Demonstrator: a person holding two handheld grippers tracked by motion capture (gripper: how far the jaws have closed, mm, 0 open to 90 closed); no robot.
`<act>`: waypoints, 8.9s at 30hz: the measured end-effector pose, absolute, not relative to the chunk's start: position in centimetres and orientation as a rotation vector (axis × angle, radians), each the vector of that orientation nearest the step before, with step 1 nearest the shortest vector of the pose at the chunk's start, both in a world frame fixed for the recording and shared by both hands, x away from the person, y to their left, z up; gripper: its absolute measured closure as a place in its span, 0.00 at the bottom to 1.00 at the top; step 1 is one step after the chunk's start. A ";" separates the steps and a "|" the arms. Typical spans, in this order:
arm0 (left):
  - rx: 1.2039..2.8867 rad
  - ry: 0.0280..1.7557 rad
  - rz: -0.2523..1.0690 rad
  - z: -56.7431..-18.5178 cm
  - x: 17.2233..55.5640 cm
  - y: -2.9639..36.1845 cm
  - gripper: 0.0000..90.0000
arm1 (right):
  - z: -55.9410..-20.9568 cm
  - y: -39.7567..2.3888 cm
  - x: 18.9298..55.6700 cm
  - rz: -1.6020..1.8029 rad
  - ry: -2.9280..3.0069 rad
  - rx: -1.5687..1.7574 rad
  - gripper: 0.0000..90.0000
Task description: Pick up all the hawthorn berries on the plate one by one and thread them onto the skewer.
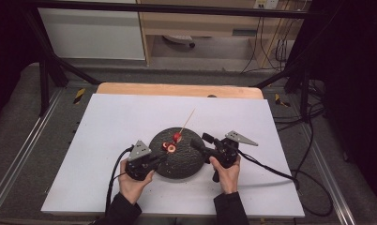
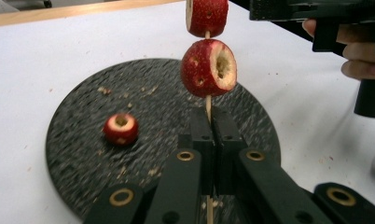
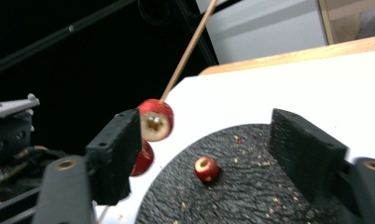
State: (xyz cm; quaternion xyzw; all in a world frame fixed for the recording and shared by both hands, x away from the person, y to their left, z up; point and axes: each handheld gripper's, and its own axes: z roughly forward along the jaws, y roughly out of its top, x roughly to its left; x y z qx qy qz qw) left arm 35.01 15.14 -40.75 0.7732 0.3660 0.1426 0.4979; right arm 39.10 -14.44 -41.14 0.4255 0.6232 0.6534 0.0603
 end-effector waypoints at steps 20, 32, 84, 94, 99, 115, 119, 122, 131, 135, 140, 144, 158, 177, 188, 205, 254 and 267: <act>1.959 0.928 0.369 -42.6 32.8 22.6 0.98 | -41.2 -14.4 39.2 1.591 2.236 1.205 0.03; 1.974 0.936 0.383 -43.2 32.6 24.8 0.98 | -39.8 -11.8 40.2 1.399 2.405 1.148 0.02; 1.966 0.989 0.379 -43.6 33.1 26.4 0.98 | -41.0 0.4 48.1 0.824 2.772 1.059 0.29; 1.967 0.990 0.378 -43.6 33.1 26.4 0.98 | -41.5 0.4 48.7 0.799 2.819 1.104 0.49; 1.966 0.991 0.378 -43.6 33.1 26.4 0.98 | -41.6 0.3 49.0 0.804 2.823 1.111 0.58; 1.968 0.989 0.379 -43.6 33.1 26.4 0.98 | -41.5 0.2 49.3 0.784 2.839 1.147 0.69; 1.968 0.989 0.380 -43.6 33.1 26.4 0.98 | -41.6 0.3 49.2 0.784 2.838 1.150 0.69; 1.969 0.988 0.380 -43.6 33.1 26.4 0.98 | -41.5 0.3 49.2 0.784 2.840 1.148 0.69; 1.970 0.986 0.384 -43.5 33.1 26.3 0.98 | -40.7 -0.1 49.0 0.802 2.823 1.154 0.70; 1.968 0.984 0.384 -43.5 33.0 26.3 0.98 | -39.8 -0.5 48.7 0.811 2.796 1.184 0.70; 1.966 0.980 0.387 -43.5 33.0 26.2 0.98 | -38.5 -1.2 48.2 0.829 2.781 1.212 0.70; 1.968 0.976 0.391 -43.4 32.9 26.1 0.98 | -37.8 -2.0 47.7 0.864 2.759 1.231 0.70; 1.981 0.955 0.396 -43.4 32.7 25.3 0.98 | -37.8 -6.0 45.2 1.168 2.633 1.325 0.70; 1.985 0.925 0.414 -43.6 32.2 23.2 0.98 | -40.9 -12.6 40.8 1.593 2.293 1.444 0.70; 1.990 0.896 0.420 -43.4 32.0 21.1 0.98 | -42.3 -13.7 39.1 1.825 2.045 1.487 0.70; 1.968 0.868 0.435 -43.2 31.6 18.0 0.98 | -40.7 -14.3 39.6 2.077 1.678 1.491 0.70; 1.889 0.834 0.400 -42.6 31.6 13.2 0.98 | -39.9 -14.4 40.9 2.315 1.306 1.510 0.70; 1.833 0.869 0.404 -42.2 31.8 11.8 0.98 | -40.2 -14.2 40.8 2.323 1.313 1.513 0.70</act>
